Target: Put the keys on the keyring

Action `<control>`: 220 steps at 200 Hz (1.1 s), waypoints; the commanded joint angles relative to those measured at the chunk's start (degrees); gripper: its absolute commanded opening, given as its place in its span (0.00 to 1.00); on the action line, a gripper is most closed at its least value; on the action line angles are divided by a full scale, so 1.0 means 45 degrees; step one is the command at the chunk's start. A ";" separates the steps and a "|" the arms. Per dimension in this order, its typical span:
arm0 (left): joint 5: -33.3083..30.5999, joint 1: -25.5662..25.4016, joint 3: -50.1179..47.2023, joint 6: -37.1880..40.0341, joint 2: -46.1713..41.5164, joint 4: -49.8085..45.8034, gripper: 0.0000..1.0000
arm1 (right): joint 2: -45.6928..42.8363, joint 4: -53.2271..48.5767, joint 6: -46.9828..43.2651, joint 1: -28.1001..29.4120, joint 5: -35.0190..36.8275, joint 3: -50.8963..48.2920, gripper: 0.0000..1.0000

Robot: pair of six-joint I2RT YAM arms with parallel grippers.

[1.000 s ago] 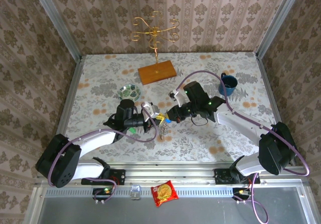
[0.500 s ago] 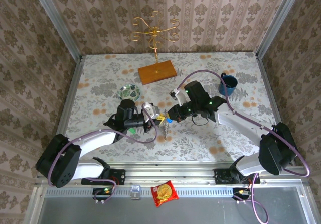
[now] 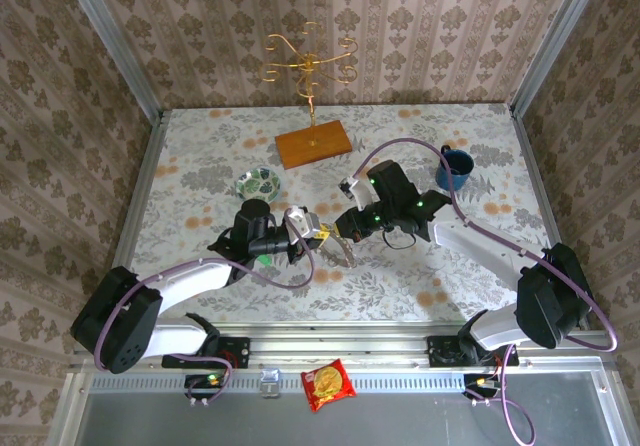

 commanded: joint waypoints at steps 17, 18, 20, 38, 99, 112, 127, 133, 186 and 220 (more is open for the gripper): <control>0.0344 -0.0169 -0.0195 0.0116 -0.0078 0.1071 0.00 | 0.0327 -0.0487 0.0020 -0.0132 0.0640 0.0425 0.00; 0.0339 -0.0170 -0.0205 0.0116 -0.0085 0.1076 0.00 | 0.0327 -0.0488 0.0025 -0.0130 0.0629 0.0427 0.00; 0.0330 -0.0170 -0.0212 0.0115 -0.0076 0.1095 0.00 | 0.0347 -0.0489 0.0029 -0.0133 0.0631 0.0442 0.00; 0.0225 -0.0189 -0.0262 0.0118 -0.0054 0.1233 0.00 | 0.0408 -0.0556 0.0023 -0.0125 0.0564 0.0505 0.00; 0.0138 -0.0228 -0.0370 0.0127 -0.0057 0.1493 0.00 | 0.0428 -0.0572 0.0035 -0.0147 0.0520 0.0643 0.00; 0.0138 -0.0213 -0.0371 0.0145 -0.0055 0.1439 0.00 | 0.0406 -0.0575 0.0017 -0.0156 0.0491 0.0660 0.00; 0.0119 -0.0228 -0.0381 0.0140 -0.0035 0.1366 0.00 | 0.0353 -0.0601 -0.0072 -0.0166 0.0431 0.0643 0.00; -0.0247 -0.0229 -0.0371 0.0105 -0.0017 0.1310 0.00 | 0.0286 -0.0691 -0.0238 -0.0161 0.0402 0.0652 0.00; -0.0405 -0.0213 -0.0365 -0.0883 0.0218 0.1826 0.00 | -0.0731 -0.0934 -0.1973 -0.0473 0.1223 0.0067 0.00; -0.0274 -0.0234 -0.0584 -0.1515 0.0486 0.3119 0.00 | 0.0177 -0.0267 -0.1409 -0.0461 0.0146 0.0135 0.00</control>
